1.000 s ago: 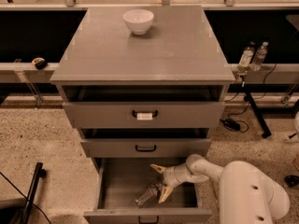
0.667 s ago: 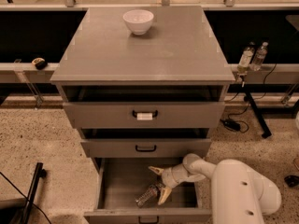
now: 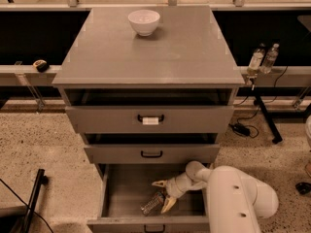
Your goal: Pick water bottle from bottom drawer and place on counter
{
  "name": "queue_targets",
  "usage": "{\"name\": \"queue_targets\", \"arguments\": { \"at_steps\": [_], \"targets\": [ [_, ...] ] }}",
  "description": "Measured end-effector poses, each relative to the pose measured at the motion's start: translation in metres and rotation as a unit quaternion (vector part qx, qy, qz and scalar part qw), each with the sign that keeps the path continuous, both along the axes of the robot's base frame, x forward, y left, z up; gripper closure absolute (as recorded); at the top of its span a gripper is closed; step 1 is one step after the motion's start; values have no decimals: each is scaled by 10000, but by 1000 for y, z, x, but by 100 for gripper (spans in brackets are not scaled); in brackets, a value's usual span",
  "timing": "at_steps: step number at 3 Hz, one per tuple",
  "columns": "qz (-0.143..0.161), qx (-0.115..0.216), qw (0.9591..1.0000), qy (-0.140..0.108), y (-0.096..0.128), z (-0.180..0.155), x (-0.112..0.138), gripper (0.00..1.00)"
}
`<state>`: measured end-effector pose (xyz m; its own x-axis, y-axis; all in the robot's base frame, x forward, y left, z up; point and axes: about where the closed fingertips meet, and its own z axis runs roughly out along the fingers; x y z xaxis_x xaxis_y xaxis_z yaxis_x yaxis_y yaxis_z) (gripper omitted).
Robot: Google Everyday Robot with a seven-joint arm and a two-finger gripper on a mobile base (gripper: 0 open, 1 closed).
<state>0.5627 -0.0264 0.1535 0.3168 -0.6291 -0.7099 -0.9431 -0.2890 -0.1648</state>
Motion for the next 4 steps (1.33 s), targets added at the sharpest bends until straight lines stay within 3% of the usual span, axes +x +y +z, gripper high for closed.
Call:
{"name": "queue_targets", "arguments": {
  "at_steps": [1, 3, 4],
  "targets": [
    [160, -374, 9990, 168, -5, -27, -2, 50],
    [192, -563, 9979, 273, -12, -33, -4, 62],
    [190, -572, 9978, 277, -15, -31, -3, 89]
  ]
}}
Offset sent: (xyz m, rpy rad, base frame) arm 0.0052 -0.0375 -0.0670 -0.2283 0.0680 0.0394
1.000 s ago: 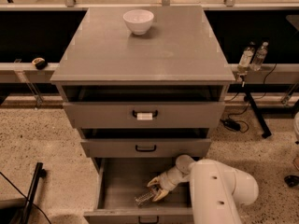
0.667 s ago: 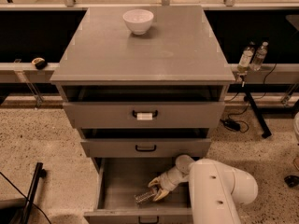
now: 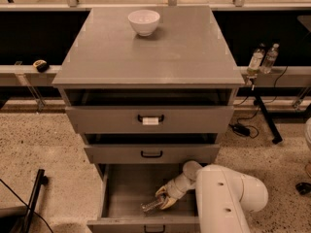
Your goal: Pick water bottle from bottom drawer and place on counter
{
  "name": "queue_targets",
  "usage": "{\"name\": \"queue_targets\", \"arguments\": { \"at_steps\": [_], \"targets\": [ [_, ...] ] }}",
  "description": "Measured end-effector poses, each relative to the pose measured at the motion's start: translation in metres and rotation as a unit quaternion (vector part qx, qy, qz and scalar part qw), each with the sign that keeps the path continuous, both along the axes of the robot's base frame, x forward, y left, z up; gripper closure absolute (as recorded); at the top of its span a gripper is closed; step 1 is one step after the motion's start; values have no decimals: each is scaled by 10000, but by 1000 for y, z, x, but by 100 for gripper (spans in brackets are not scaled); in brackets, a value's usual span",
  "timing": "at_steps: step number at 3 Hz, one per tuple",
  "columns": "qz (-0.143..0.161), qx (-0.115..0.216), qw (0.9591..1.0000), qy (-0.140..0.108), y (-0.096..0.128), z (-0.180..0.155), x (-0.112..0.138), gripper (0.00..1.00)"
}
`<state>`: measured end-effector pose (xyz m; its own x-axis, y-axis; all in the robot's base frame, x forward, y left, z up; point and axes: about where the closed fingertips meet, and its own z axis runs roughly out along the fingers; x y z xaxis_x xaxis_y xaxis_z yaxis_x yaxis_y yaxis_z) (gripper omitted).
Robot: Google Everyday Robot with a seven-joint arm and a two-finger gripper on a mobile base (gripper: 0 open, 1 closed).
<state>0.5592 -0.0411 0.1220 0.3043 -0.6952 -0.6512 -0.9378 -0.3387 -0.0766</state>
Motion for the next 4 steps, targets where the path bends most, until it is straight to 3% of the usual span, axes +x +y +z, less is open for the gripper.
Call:
{"name": "queue_targets", "arguments": {
  "at_steps": [1, 2, 3, 4],
  "targets": [
    [-1, 2, 10000, 0, 0, 2, 0, 100],
    [-151, 778, 9968, -104, -3, 30, -1, 100],
    [-187, 1680, 9843, -507, -19, 83, -9, 100],
    [-338, 2119, 9728, -869, -40, 139, -19, 100]
  ]
}}
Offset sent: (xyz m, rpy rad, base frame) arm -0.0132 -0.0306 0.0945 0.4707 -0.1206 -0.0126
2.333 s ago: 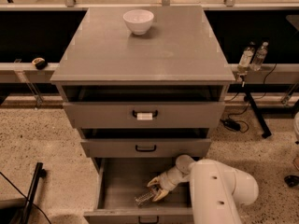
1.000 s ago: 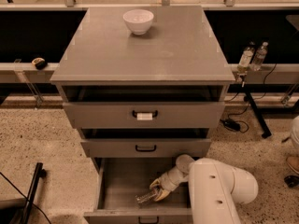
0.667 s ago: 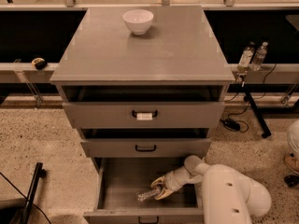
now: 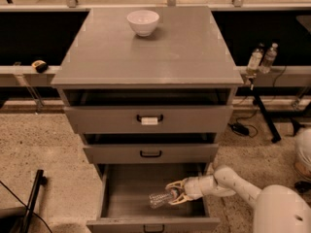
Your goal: Pick water bottle from bottom drawer and place on counter
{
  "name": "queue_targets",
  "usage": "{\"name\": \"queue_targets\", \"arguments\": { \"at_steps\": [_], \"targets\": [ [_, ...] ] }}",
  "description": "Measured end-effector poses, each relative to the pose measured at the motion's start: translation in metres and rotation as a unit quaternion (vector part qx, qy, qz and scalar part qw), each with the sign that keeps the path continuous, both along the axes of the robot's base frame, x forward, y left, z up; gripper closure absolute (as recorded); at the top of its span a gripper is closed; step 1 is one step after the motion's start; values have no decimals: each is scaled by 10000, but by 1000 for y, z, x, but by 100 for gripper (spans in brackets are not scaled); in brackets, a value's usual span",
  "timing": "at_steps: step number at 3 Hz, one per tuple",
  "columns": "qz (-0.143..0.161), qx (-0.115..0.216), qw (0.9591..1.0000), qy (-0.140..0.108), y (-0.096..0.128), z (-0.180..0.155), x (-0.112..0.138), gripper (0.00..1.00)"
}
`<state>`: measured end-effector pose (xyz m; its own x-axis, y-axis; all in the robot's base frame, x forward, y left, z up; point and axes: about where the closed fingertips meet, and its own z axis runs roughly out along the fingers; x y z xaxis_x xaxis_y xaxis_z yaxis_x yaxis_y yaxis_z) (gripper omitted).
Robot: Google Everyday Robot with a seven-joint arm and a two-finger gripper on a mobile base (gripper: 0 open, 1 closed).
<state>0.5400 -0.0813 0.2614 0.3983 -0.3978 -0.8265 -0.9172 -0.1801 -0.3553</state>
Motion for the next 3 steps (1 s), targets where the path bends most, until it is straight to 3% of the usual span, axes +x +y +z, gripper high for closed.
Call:
{"name": "queue_targets", "arguments": {
  "at_steps": [1, 2, 3],
  "targets": [
    [-243, -103, 9991, -317, -4, 63, -24, 100],
    [-240, -92, 9992, -306, -3, 63, -25, 100],
    [-401, -84, 9977, -533, -11, 89, -19, 100]
  ]
}}
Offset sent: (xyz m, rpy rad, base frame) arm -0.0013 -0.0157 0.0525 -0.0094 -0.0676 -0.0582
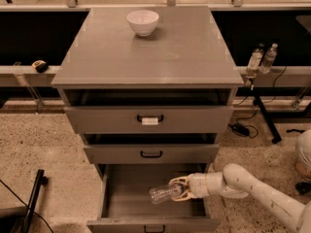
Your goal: Pick water bottle from bottom drawer and place on counter
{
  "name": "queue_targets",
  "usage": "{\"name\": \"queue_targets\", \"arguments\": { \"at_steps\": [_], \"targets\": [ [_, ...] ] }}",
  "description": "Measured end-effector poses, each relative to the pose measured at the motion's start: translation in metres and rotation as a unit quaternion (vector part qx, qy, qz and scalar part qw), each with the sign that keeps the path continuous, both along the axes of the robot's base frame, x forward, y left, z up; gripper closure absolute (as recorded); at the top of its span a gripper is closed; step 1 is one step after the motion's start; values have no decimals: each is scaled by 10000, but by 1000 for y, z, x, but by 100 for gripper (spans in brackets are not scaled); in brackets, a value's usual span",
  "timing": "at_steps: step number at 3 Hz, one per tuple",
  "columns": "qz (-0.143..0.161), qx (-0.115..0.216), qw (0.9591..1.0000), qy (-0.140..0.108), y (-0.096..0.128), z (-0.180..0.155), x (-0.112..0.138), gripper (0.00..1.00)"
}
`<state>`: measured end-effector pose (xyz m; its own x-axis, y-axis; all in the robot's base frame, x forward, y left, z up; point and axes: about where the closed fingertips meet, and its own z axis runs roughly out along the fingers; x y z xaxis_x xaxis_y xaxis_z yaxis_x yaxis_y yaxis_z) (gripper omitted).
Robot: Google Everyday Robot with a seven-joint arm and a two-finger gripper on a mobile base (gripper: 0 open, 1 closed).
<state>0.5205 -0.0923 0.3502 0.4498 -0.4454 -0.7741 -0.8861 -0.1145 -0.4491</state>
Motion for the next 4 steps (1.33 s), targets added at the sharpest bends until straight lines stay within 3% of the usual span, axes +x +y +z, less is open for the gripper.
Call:
{"name": "queue_targets", "arguments": {
  "at_steps": [2, 3, 4],
  "targets": [
    [-318, -460, 9960, -704, -2, 94, 10, 100],
    [-131, -583, 9923, -1083, 14, 154, 19, 100],
    [241, -563, 9835, -1701, 25, 242, 26, 100]
  ]
}}
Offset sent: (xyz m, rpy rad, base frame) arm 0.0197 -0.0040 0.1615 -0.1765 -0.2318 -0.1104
